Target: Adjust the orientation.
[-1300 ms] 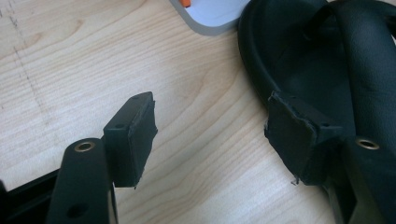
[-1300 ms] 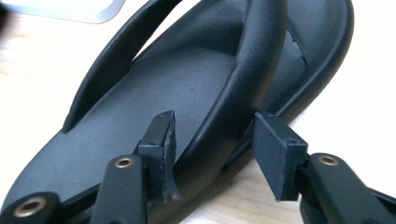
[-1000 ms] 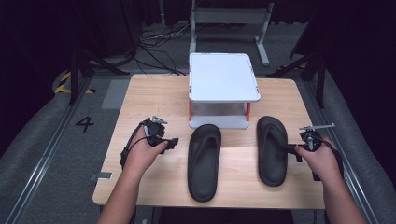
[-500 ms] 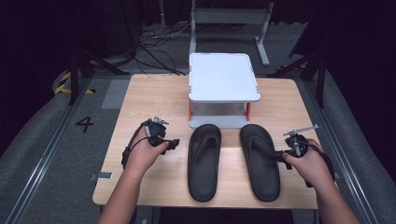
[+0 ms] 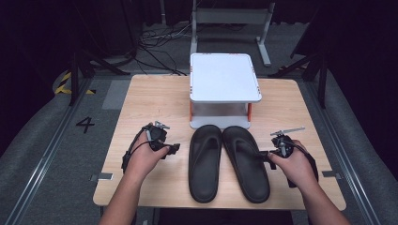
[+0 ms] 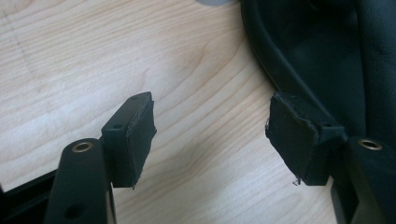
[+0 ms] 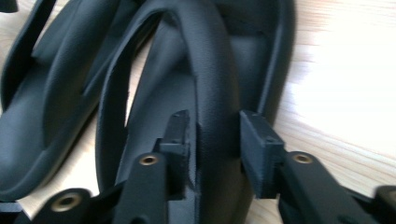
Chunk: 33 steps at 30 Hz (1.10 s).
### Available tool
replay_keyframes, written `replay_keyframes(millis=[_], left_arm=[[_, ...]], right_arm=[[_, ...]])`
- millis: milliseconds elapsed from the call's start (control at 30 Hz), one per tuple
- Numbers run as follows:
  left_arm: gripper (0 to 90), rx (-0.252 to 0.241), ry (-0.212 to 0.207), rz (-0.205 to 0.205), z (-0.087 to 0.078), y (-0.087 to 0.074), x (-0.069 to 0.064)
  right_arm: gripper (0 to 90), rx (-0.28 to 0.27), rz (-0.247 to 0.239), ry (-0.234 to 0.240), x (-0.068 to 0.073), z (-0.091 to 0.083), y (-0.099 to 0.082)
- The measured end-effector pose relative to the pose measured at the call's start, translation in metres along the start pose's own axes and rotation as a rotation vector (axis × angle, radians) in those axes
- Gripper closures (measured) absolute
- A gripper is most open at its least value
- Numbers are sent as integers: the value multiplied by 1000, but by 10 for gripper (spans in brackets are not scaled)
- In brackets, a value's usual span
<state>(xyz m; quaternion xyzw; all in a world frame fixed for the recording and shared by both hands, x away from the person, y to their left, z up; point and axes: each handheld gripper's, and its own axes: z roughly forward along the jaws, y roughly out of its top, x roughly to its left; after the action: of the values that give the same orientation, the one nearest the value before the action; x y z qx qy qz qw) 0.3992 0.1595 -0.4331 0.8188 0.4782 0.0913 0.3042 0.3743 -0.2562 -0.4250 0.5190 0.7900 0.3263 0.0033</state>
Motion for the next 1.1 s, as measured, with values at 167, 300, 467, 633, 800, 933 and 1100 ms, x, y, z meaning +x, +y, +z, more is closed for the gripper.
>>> replay_keyframes(millis=[167, 300, 467, 633, 800, 933, 1100], left_arm=[[329, 11, -3, -4, -1, -5, 0], [338, 26, -29, 13, -1, -6, -2], [377, 84, -56, 40, 3, -5, -6], [436, 181, -86, 50, 11, -4, -15], [480, 269, -140, 70, 18, -3, -29], [508, 289, -148, 90, 20, -1, -35], [526, 309, -160, 78, 19, -2, -37]], right_arm=[[537, -6, -10, 20, 5, 4, 3], [469, -65, -36, 26, 3, -8, 6], [628, -45, -113, -90, -8, -35, 6], [718, 109, -141, -184, -13, -31, -3], [791, 325, -184, -211, -6, -15, -13], [803, 378, -190, -143, 2, -5, -18], [798, 359, -210, -111, 14, 0, -18]])
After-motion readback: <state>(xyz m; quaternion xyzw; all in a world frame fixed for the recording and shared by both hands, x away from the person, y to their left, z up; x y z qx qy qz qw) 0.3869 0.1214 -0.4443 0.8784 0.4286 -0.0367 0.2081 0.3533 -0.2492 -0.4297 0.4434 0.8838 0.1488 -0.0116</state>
